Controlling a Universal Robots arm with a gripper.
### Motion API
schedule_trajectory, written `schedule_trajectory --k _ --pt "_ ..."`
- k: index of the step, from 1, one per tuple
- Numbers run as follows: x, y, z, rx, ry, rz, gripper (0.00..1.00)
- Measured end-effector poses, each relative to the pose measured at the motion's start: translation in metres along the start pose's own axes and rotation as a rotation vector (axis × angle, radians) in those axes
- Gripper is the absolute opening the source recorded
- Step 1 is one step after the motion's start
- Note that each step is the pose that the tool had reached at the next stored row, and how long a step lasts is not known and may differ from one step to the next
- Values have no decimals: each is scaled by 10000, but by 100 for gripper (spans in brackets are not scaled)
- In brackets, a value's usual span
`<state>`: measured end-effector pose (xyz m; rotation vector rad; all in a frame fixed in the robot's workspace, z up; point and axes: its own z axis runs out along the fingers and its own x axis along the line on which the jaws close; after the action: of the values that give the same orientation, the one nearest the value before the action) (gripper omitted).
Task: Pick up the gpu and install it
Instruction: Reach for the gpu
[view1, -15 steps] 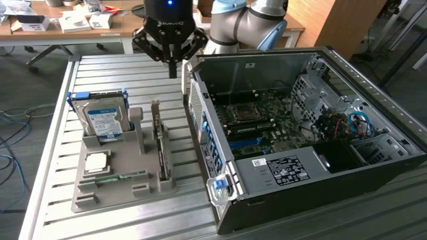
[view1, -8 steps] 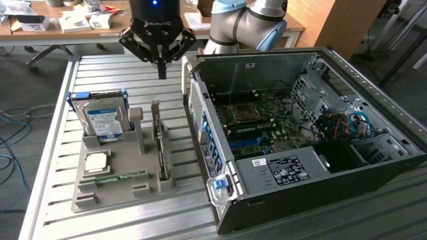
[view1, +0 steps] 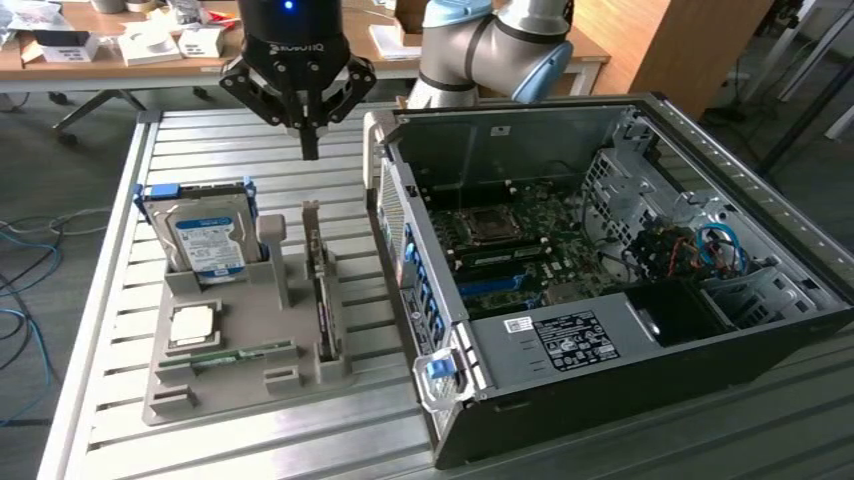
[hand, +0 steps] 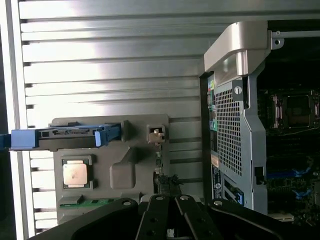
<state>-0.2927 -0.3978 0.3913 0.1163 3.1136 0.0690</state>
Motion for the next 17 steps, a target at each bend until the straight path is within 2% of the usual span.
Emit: schedule_trajectory --k 6,17 --pt "4 -9 -1 1 2 3 11" --pt "4 -183 -8 0 0 3 11"
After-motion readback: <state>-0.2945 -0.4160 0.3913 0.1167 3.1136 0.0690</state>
